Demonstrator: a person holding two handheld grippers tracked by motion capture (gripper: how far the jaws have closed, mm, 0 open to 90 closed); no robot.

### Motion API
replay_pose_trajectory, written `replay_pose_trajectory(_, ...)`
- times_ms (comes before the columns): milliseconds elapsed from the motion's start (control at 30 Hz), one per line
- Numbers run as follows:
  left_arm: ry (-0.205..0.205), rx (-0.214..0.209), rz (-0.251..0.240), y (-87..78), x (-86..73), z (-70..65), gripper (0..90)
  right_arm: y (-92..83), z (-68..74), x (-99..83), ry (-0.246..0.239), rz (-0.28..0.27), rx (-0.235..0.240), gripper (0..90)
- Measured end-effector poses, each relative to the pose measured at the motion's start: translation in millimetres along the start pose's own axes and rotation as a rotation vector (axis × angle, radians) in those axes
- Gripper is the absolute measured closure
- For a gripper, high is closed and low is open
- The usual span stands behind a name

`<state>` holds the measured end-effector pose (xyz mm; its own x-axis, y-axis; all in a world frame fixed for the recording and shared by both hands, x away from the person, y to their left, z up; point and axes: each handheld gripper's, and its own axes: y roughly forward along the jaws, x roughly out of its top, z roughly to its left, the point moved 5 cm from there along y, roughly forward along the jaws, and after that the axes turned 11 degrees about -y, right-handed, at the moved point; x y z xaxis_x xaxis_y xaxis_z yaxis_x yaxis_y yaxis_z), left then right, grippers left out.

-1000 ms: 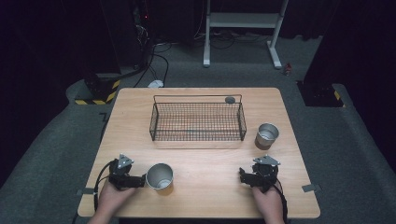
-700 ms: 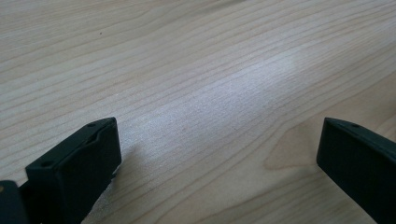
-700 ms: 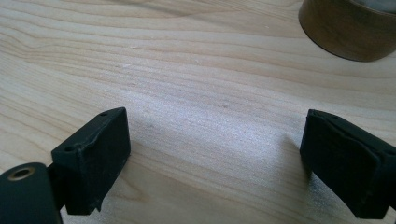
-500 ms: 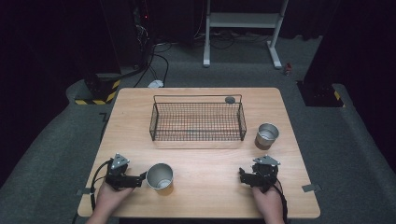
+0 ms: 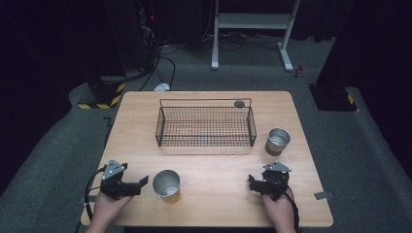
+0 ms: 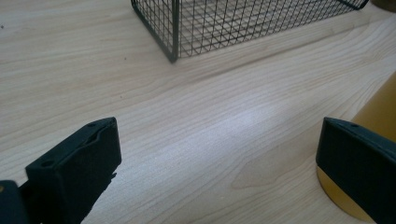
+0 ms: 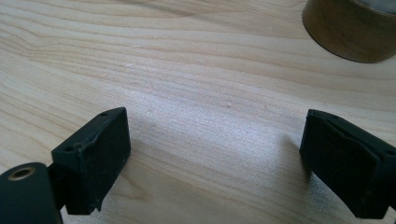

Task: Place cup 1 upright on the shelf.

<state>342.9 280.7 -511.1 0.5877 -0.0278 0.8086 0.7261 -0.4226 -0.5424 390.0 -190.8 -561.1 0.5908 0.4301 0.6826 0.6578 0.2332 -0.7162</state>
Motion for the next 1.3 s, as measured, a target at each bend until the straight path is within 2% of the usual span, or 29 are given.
replay_pose_trajectory(200, -0.005, -0.020, -0.036, -9.7, 6.1, -4.3, 0.6, 0.2, 0.4, 0.1, -0.005, -0.004, 0.003, 8.4)
replay_pose_trajectory(667, 0.032, -0.061, -0.109, -28.4, 20.4, -24.3, 0.6, 0.1, 0.4, 0.1, -0.005, -0.003, 0.004, 8.4)
replay_pose_trajectory(1100, 0.045, -0.126, -0.126, -32.2, 24.5, -46.3, 0.5, 0.1, 1.0, 0.2, -0.009, -0.003, 0.009, 8.4)
replay_pose_trajectory(1300, 0.067, -0.156, -0.130, -32.2, 25.7, -59.9, 0.5, -0.1, 1.1, 0.2, -0.009, -0.001, 0.010, 8.5)
